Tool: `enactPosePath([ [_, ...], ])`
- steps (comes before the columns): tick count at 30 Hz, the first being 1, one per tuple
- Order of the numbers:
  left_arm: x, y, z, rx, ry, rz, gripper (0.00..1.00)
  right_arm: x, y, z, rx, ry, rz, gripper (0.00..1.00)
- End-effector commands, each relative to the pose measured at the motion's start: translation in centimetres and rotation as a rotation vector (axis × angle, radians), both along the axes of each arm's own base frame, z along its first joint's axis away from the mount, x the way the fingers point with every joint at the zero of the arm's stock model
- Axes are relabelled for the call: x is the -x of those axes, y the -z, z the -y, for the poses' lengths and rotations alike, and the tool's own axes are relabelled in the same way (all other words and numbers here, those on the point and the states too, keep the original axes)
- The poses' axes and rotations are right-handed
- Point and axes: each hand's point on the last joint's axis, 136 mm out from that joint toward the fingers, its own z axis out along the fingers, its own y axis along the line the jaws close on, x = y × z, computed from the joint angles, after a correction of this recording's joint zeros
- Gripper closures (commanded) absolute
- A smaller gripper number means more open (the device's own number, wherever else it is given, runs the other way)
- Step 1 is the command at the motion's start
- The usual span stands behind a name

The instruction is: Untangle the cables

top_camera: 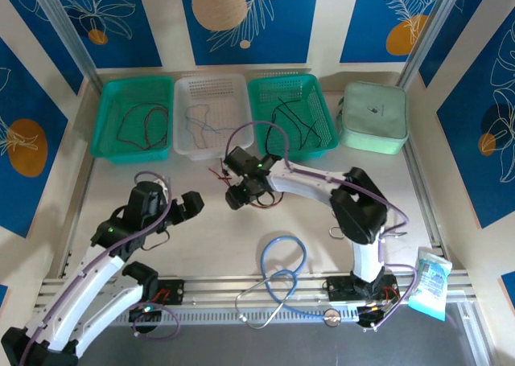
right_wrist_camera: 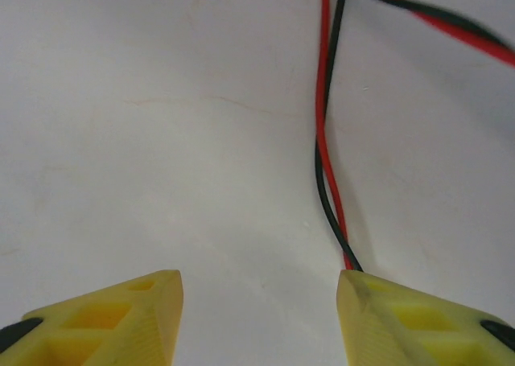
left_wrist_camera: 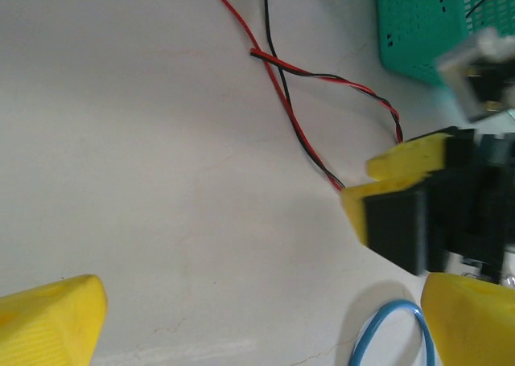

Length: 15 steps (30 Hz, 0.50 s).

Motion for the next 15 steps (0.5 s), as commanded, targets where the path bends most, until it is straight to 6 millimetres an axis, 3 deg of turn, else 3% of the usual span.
enactPosePath([
  [1,1.0,0.3,-0.4,0.004,-0.011,-0.02,0.01,-0.5,0.6,-0.9,0.045,-0.048,0.002,0.51],
  [6,1.4,0.3,-0.6,0.003,-0.011,-0.025,0.01,-1.1,2.5,-1.5,0.099,-0.072,-0.016,0.54],
  [15,1.1,0.3,-0.5,0.007,-0.019,-0.014,0.01,-2.3,3.8,0.0,0.165,-0.07,0.007,0.54],
])
